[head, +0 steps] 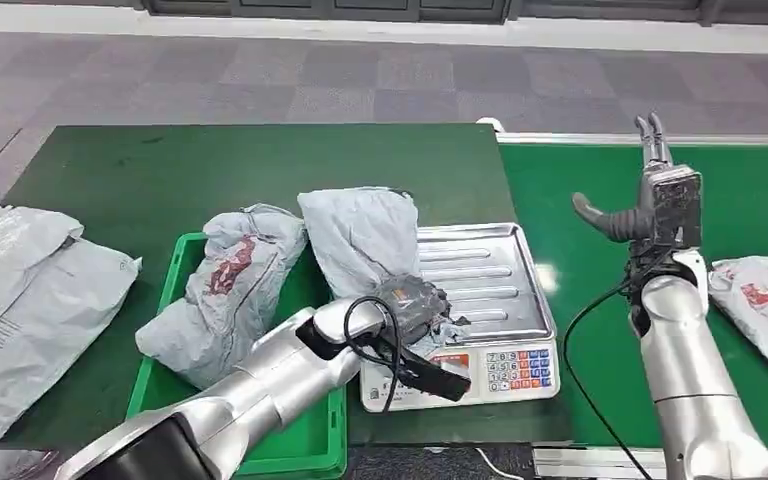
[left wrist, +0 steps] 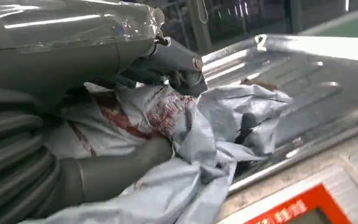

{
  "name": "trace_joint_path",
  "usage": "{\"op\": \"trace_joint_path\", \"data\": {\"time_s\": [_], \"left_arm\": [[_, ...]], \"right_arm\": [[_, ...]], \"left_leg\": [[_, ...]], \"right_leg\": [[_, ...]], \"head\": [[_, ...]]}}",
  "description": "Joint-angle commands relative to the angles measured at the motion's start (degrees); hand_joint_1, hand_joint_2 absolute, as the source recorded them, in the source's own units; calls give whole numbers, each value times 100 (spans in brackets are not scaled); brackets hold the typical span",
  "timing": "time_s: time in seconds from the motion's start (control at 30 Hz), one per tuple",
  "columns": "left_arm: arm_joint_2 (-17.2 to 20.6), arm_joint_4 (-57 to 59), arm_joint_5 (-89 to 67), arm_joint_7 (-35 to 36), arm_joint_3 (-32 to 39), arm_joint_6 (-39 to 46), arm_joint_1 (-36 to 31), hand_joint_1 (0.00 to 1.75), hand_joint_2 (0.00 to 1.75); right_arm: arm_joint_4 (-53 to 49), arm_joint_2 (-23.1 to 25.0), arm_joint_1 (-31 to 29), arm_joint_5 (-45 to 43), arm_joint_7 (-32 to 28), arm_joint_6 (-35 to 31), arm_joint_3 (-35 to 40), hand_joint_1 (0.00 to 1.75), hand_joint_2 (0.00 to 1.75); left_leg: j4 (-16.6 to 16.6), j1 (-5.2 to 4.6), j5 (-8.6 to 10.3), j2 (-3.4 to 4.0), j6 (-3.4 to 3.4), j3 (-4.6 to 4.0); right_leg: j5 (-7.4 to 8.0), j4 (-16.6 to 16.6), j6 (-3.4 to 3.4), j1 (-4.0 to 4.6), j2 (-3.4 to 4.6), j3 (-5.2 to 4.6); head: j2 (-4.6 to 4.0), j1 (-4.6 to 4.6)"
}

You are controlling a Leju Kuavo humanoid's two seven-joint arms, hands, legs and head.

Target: Moved the parcel from conveyor to table for the left to box.

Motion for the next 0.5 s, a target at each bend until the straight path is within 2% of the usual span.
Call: {"op": "trace_joint_path", "data": {"time_s": [0.03,0.17,0.2,0.33,0.4,0.43,0.47,0.5], "left_arm": [[-64,-137,518,83,370,1404,-86,175,175],[-69,-713,886,65,937,2345,-486,175,175],[-49,-818,898,90,958,2232,-534,175,175],[-69,-1385,846,93,1108,2961,-761,175,175],[-23,-1711,330,520,964,3341,-926,175,175],[123,-2006,-537,1036,788,3745,-976,175,175],[183,-2177,-1002,1362,783,3817,-927,175,175],[223,-2324,-1064,1363,841,3750,-844,175,175]], "right_arm": [[504,-529,-211,-378,12,-10,370,0,175],[167,-533,166,-514,29,-108,307,0,175],[143,-514,181,-507,29,-134,322,0,175],[-63,-347,387,-468,39,-437,208,0,175],[-436,-281,705,-411,81,-535,61,0,175],[-618,-193,855,-283,156,-531,-36,0,175],[-646,-122,896,-186,182,-520,-65,0,175],[-634,-63,904,-132,179,-529,-58,0,175]], "left_leg": [[2,2,-2,1,-9,-7],[7,7,-1,-22,-14,-27],[15,9,-1,-21,-12,-40],[8,4,-3,-3,-18,-36],[13,8,-1,-18,-16,-49],[16,10,-1,-25,-15,-49],[18,12,-3,-28,-19,-50],[14,9,-2,-21,-18,-47]], "right_leg": [[-1,-1,-4,2,-3,-9],[-3,-1,-5,7,-19,-23],[-2,5,-5,9,-16,-37],[-1,4,-8,4,1,-41],[-2,7,-7,8,-13,-48],[-4,7,-7,11,-18,-48],[-7,8,-9,13,-23,-48],[-5,7,-9,10,-15,-50]], "head": [[0,0],[0,0],[0,2],[0,0],[0,0],[0,0],[0,0],[-2,2]]}}
